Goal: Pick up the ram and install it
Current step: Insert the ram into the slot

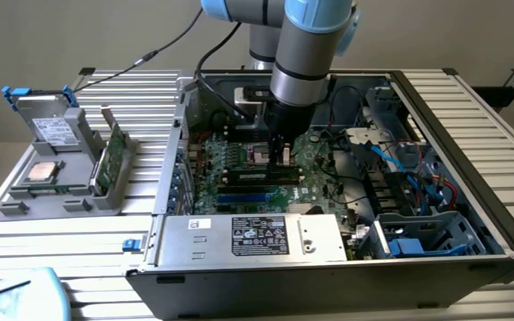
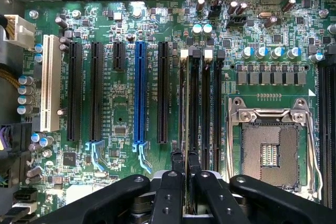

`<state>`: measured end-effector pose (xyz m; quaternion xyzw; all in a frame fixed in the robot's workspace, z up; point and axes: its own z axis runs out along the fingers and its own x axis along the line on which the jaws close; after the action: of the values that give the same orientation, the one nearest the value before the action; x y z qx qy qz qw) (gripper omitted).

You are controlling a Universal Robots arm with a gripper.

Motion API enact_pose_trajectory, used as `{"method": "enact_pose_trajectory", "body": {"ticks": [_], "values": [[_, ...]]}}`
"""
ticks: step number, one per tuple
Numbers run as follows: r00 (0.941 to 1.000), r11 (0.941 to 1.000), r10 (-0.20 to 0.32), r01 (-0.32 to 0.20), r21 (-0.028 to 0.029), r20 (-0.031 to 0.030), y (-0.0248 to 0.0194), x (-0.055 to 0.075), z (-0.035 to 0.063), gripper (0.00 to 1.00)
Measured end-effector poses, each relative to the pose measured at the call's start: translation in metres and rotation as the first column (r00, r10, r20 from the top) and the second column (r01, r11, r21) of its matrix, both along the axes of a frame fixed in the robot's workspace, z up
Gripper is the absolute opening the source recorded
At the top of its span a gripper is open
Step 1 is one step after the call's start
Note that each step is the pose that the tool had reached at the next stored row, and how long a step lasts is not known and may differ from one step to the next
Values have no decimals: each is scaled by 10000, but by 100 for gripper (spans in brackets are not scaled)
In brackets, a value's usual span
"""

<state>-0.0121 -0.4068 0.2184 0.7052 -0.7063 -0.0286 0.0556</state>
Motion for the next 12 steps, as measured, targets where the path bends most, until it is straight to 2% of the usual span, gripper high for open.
{"method": "enact_pose_trajectory", "body": {"ticks": [12], "values": [[10000,10000,6,-6,-2,-37,9,0,0,14]]}}
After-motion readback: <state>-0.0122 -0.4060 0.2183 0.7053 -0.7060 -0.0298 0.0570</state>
